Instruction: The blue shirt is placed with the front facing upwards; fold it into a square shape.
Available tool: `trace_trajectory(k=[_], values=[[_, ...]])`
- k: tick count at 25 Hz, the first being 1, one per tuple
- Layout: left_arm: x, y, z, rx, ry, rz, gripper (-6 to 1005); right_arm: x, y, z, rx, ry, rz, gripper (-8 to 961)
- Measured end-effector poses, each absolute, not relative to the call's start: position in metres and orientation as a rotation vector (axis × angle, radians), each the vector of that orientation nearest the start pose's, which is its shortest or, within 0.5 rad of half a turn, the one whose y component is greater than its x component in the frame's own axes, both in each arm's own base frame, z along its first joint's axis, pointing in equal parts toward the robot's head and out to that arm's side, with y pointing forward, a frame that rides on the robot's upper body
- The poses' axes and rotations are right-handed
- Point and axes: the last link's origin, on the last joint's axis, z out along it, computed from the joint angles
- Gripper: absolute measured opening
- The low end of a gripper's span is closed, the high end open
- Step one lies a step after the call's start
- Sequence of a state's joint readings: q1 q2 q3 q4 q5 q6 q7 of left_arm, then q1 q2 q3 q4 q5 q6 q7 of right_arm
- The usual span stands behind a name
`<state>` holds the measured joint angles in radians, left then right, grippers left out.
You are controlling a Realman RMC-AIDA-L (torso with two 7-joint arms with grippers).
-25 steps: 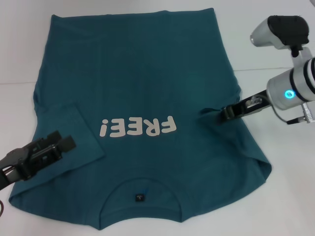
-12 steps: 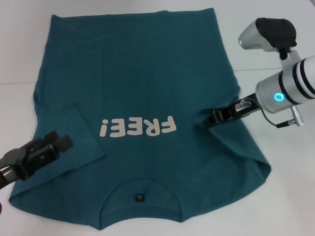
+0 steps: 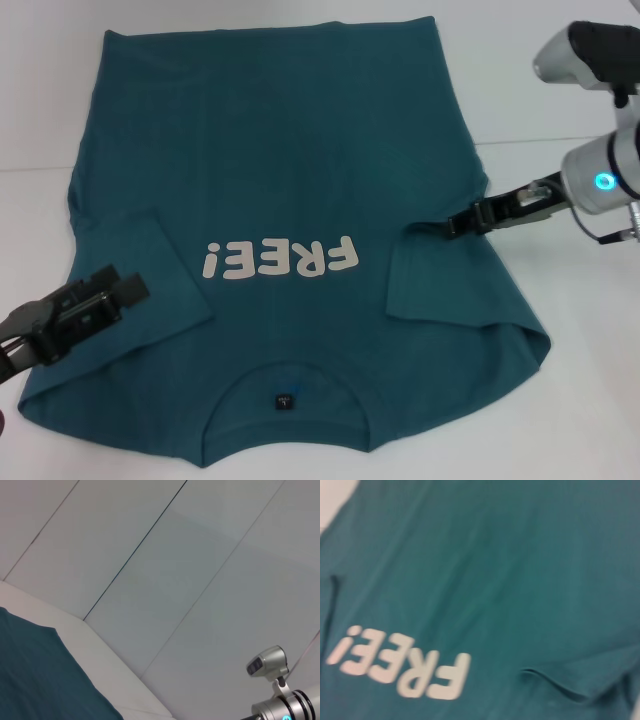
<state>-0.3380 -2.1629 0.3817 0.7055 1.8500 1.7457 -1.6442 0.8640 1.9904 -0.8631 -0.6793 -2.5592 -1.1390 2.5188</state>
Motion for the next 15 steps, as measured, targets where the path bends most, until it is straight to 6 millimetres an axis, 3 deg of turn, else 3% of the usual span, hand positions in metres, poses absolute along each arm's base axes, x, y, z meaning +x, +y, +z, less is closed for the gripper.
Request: trace_trajectory(k=[9,15], values=[[-0.292,0.276,0.032,-2.248,-1.125,-1.259,888,0.252,0.451,0.011,-2.106,1.422,0.03,686],[-0.293,0.277,0.03,-2.24,-1.136,-1.258,888,0.248,0.455,-0.005,-2.081,1.396,0.059,684]])
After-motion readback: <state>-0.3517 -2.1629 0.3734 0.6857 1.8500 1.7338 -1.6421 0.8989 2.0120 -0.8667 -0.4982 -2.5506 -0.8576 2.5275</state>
